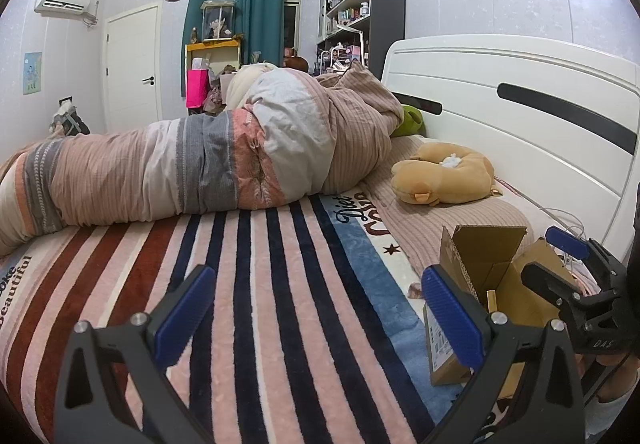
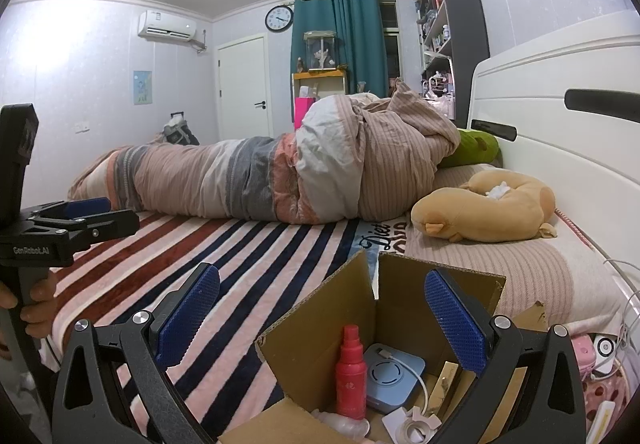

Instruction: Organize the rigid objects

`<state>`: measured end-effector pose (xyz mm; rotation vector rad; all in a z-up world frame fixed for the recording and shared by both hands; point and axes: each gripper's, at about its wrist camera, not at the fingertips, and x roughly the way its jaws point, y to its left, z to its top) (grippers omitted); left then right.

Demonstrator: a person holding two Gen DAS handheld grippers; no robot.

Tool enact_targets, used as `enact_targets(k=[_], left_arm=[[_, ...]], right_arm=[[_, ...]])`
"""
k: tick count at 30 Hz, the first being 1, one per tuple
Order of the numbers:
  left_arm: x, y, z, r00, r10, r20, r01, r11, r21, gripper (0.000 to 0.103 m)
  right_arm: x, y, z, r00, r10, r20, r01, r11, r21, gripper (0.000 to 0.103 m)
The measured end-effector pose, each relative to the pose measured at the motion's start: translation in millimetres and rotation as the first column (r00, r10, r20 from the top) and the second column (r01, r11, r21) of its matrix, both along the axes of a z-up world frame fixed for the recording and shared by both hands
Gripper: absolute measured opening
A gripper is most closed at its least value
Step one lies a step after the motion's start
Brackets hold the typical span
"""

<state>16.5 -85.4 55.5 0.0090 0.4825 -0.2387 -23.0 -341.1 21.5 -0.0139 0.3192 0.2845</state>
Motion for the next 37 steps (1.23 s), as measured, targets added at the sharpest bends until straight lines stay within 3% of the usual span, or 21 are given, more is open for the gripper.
enact_targets(k=[37], left_arm=[[-0.9, 4.8, -1.0, 1.0, 0.029, 0.007, -0.029, 1.0, 0.001, 0.102]], right_arm=[[-0.5, 2.3, -1.4, 1.0, -0.002, -0.006, 0.002, 1.0, -0.003, 0.103]])
